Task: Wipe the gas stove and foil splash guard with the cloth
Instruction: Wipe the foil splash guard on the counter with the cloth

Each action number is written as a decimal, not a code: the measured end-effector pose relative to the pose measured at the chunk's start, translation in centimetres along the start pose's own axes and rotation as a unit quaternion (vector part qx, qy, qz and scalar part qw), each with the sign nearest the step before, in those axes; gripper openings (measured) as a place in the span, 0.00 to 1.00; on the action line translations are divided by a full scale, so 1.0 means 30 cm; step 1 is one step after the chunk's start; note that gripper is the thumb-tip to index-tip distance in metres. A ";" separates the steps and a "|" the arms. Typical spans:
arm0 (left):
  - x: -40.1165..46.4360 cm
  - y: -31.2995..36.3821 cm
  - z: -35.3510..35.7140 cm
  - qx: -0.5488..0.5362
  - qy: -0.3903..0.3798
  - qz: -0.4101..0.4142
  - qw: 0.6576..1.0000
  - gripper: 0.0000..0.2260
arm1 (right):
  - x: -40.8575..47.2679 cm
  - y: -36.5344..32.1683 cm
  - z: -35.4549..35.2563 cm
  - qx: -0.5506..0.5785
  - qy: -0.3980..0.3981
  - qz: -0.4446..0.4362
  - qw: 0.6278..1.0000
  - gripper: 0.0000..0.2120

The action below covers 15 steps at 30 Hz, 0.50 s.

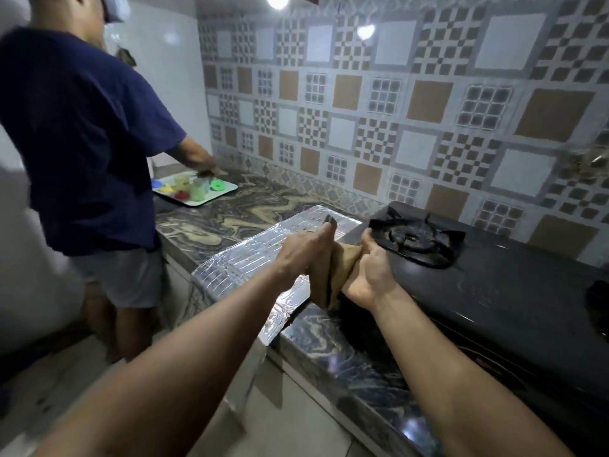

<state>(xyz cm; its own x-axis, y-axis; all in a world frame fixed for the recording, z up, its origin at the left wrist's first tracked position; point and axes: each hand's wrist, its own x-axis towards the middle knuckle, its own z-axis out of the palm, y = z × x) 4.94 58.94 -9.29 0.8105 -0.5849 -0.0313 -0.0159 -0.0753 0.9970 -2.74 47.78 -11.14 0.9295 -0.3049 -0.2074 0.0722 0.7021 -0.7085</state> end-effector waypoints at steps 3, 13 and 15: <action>0.031 -0.008 -0.082 -0.078 -0.100 -0.103 0.987 0.23 | 0.094 0.067 0.023 -0.014 -0.003 0.034 0.999 0.32; 0.161 -0.332 -0.506 -0.145 0.184 -0.180 0.955 0.07 | 0.405 0.227 0.047 -0.131 0.190 0.029 0.973 0.03; 0.143 -0.462 -0.576 -0.127 0.218 -0.240 0.938 0.08 | 0.433 0.248 0.042 -0.156 0.187 0.034 0.969 0.04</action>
<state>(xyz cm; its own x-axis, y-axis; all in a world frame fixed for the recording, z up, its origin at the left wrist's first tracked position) 18.76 71.43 -22.01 0.8522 -0.1429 -0.5034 0.5062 -0.0186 0.8622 10.35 49.86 -18.25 0.7274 -0.5185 -0.4495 -0.1521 0.5169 -0.8424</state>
